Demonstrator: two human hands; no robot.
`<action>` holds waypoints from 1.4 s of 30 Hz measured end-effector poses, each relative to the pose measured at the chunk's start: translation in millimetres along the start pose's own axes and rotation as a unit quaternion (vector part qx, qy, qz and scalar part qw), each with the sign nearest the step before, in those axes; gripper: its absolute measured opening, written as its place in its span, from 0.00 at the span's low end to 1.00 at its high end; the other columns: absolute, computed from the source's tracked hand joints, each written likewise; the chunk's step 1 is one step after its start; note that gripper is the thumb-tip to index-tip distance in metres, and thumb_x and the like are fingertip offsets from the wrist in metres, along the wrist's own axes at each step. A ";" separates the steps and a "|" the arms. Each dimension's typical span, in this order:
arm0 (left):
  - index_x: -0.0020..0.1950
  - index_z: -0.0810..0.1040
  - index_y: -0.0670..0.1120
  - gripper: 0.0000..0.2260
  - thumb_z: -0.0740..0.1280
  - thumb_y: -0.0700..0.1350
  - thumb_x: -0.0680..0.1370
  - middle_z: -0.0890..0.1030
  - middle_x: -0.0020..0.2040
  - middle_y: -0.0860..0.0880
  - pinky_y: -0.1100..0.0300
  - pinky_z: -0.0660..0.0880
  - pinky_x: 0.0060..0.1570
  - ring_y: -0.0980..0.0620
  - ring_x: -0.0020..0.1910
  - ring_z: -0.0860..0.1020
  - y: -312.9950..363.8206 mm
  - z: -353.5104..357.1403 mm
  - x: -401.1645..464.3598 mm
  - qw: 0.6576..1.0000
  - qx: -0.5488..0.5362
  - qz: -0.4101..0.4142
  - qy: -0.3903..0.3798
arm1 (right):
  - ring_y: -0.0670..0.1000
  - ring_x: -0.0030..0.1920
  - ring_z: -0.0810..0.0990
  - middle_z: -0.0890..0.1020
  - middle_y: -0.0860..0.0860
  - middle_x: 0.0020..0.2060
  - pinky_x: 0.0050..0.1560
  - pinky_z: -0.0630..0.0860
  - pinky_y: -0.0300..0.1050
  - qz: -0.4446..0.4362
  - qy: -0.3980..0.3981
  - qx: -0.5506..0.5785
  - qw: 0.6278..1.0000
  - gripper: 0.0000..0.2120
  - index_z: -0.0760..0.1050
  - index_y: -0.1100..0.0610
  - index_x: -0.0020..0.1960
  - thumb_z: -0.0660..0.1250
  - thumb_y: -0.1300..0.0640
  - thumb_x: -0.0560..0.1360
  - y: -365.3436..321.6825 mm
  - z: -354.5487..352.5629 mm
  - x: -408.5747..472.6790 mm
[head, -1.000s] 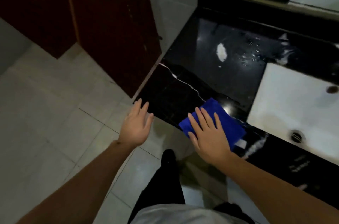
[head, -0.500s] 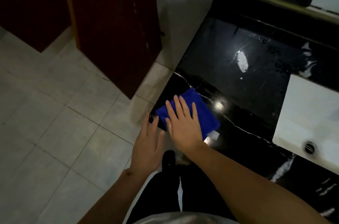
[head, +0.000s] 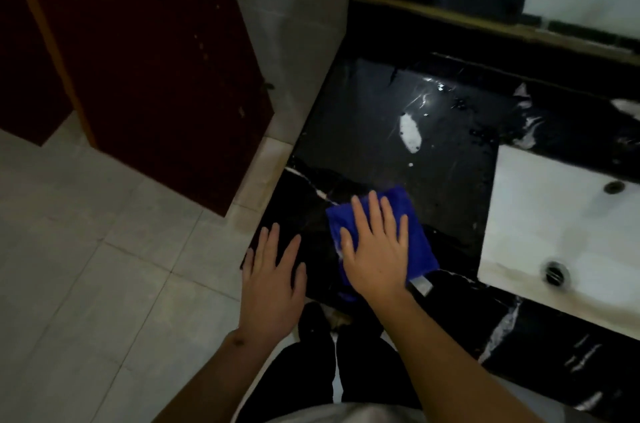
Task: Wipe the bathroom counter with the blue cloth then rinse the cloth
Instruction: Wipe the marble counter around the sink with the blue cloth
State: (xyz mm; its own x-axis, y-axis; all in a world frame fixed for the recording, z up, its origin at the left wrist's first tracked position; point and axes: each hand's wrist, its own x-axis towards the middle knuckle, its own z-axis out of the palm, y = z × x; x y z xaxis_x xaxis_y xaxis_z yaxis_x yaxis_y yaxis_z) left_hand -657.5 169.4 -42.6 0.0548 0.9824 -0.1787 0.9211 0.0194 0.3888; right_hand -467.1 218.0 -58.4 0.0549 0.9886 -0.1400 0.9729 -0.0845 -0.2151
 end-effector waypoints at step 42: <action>0.82 0.55 0.52 0.28 0.52 0.53 0.81 0.55 0.83 0.42 0.38 0.53 0.78 0.42 0.82 0.51 27.1 18.7 111.1 0.971 0.140 0.183 -0.066 | 0.58 0.82 0.50 0.54 0.56 0.82 0.79 0.49 0.66 0.089 -0.038 -0.071 0.993 0.30 0.54 0.52 0.82 0.46 0.43 0.82 56.1 -21.8 35.4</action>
State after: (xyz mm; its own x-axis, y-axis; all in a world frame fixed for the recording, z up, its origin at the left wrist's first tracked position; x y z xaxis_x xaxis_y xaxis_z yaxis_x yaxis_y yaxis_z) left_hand -619.2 275.5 -68.8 0.4294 0.8813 -0.1974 0.8987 -0.3954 0.1897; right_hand -405.6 251.0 -54.3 0.2170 0.9471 -0.2363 0.9715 -0.2331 -0.0423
